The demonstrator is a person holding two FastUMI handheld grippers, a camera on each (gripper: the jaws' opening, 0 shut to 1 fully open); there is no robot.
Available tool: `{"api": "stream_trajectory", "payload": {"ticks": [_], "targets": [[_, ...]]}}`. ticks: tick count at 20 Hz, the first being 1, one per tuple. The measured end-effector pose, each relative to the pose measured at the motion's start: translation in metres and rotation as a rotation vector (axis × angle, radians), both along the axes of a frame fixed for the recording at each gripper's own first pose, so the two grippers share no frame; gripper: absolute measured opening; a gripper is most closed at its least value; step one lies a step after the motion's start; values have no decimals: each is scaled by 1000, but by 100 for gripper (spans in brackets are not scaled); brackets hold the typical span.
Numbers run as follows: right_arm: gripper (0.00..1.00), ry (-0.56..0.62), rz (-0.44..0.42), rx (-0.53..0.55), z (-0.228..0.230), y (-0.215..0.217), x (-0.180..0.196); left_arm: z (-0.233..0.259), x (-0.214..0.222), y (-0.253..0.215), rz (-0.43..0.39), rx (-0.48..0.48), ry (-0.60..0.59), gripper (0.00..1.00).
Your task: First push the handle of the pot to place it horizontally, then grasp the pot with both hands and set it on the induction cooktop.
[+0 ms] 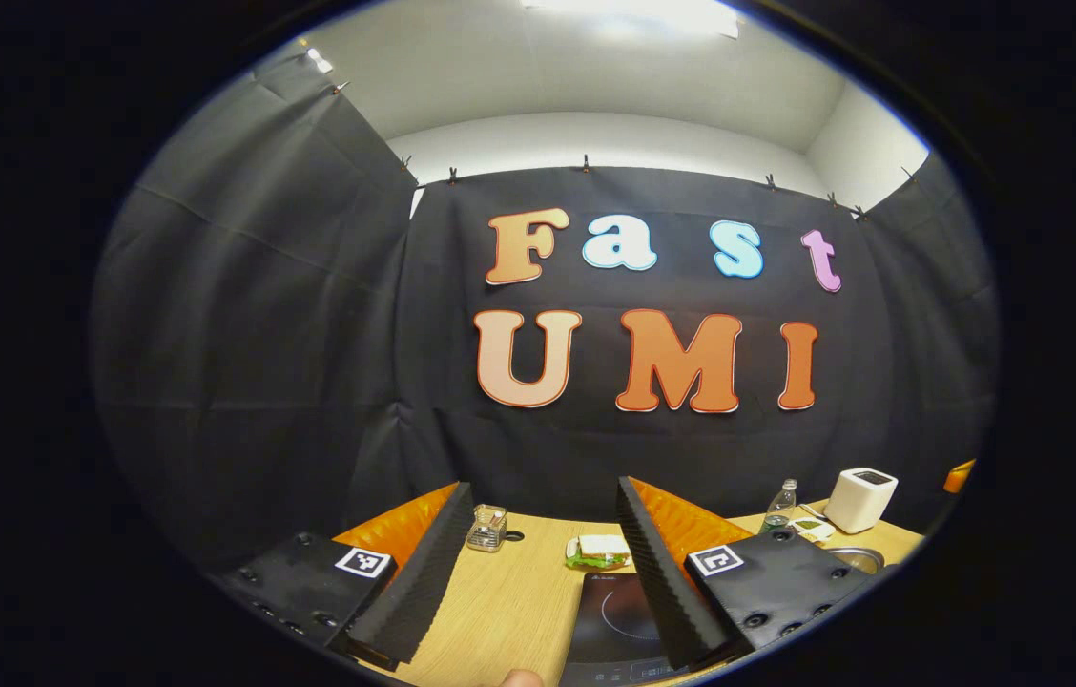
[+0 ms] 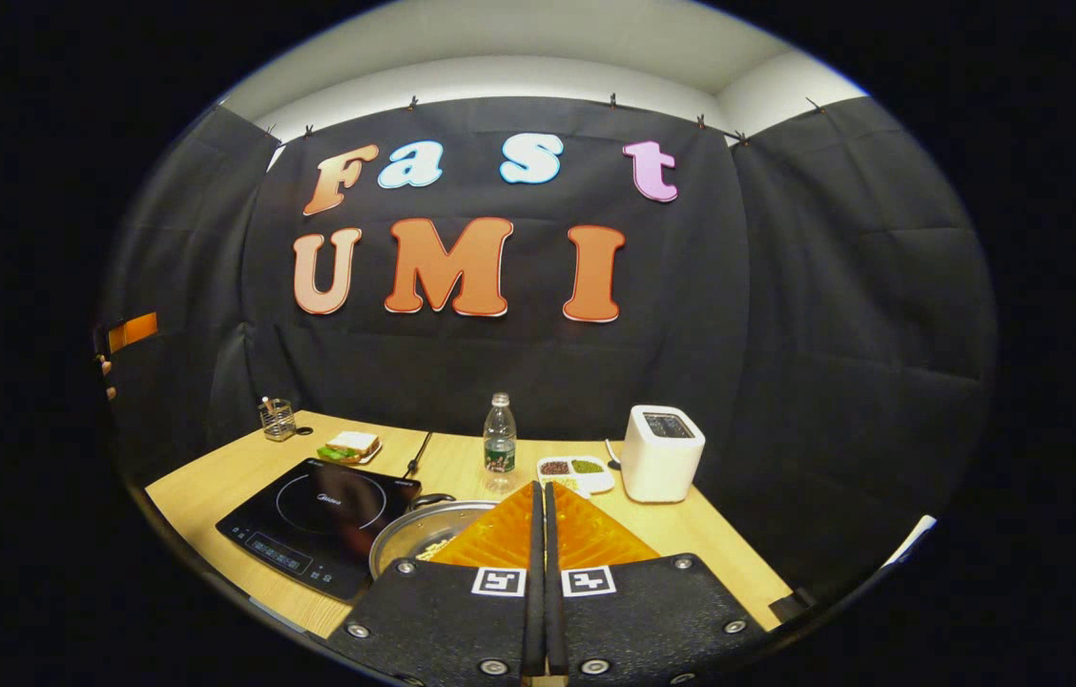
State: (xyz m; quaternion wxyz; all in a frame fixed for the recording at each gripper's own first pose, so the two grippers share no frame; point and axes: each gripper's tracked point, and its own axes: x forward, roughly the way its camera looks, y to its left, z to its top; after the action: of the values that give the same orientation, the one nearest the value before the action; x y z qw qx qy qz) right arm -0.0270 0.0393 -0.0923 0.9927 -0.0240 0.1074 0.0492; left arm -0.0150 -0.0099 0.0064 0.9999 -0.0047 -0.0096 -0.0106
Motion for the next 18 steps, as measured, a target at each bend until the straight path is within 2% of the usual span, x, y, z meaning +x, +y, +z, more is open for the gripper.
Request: {"api": "stream_trajectory", "payload": {"ticks": [11,18], "targets": [[0,235,42,1,-101,13,-32,-6,1,5,17,-4,9,99],[0,344,43,-18,-146,11,-47,-12,2,1,12,2,16,99]]}}
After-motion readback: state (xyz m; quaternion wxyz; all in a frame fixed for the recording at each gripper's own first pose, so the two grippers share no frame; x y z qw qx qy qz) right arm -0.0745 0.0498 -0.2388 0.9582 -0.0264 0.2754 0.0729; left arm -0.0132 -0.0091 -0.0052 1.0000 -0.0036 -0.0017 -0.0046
